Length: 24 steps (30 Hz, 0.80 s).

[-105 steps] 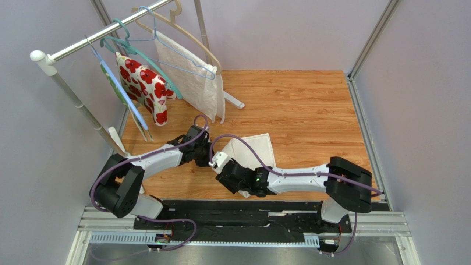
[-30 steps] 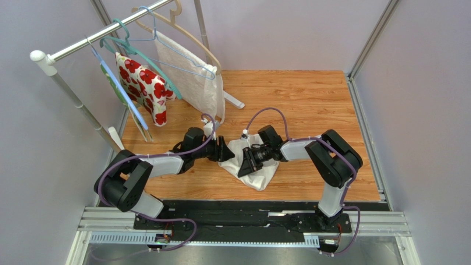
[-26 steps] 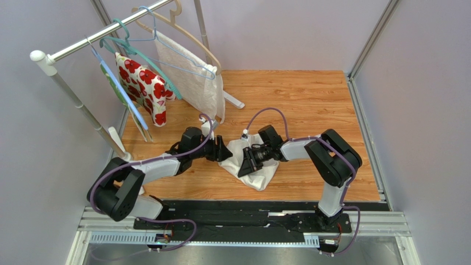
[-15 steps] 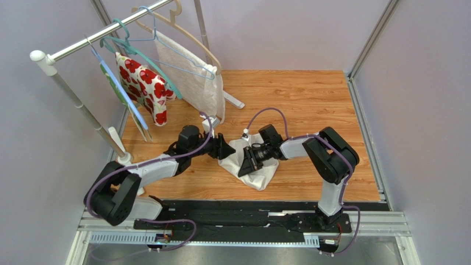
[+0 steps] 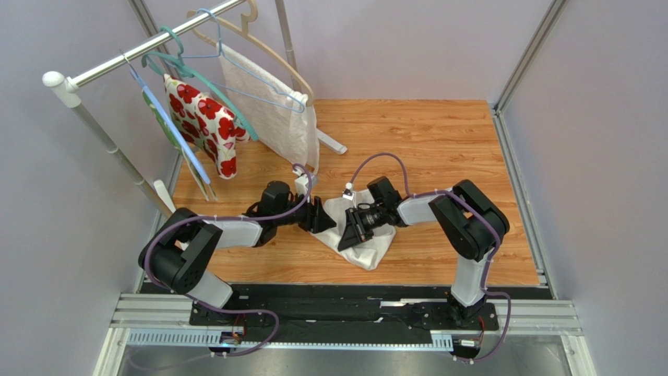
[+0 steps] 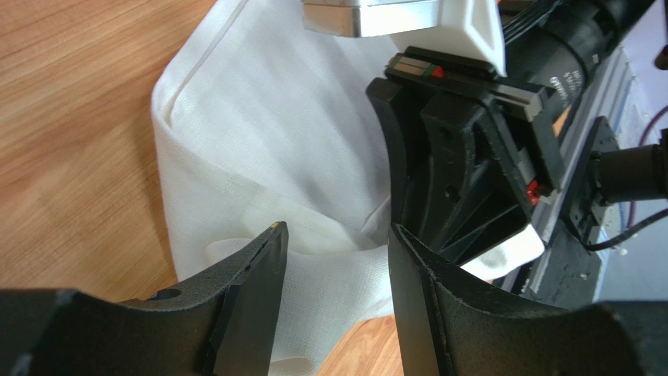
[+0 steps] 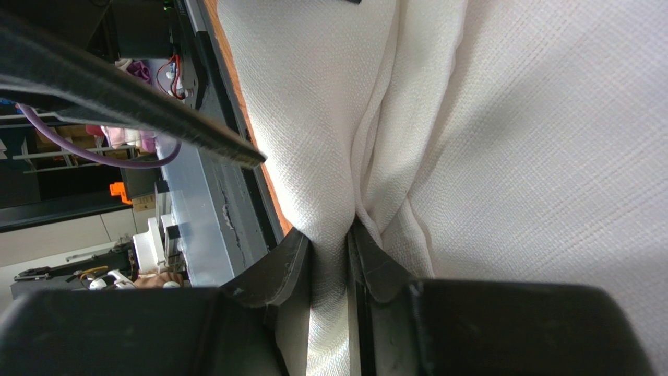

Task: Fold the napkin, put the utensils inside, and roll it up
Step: Roll the napkin with the utensil

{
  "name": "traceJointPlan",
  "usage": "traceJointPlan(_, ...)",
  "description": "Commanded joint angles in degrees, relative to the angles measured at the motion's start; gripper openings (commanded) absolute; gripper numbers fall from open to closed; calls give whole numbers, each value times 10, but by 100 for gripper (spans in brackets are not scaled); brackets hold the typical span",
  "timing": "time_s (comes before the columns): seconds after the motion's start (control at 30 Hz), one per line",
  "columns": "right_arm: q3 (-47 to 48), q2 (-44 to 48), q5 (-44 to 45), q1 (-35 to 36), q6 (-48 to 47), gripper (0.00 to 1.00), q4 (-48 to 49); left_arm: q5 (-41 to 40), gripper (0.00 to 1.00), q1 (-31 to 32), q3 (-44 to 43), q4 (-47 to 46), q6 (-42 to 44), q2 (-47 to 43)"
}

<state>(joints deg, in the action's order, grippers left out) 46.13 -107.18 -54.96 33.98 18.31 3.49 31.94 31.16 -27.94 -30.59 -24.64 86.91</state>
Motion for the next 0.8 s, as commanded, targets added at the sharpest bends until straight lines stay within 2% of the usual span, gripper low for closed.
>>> traceJointPlan(0.0,-26,-30,103,-15,-27,6,-55,-41,59,1,11,22,33,-14)
traceJointPlan(0.13,-26,-36,105,-21,-23,5,-56,-140,60,1,17,85,25,-79)
traceJointPlan(0.17,-26,-36,106,-22,-23,5,-55,-187,60,1,15,126,20,-96)
traceJointPlan(0.3,-27,-38,110,-25,-21,5,-55,-240,61,4,29,192,2,-213)
traceJointPlan(0.43,-25,-42,112,-27,-18,5,-55,-204,62,11,38,228,-31,-263)
traceJointPlan(0.5,-25,-43,114,-27,-17,5,-55,-148,62,13,40,230,-64,-257)
traceJointPlan(0.63,-24,-45,118,-28,-16,5,-58,-51,61,15,54,163,-146,-224)
traceJointPlan(0.77,-23,-49,126,-29,-13,5,-59,-34,62,15,61,103,-190,-195)
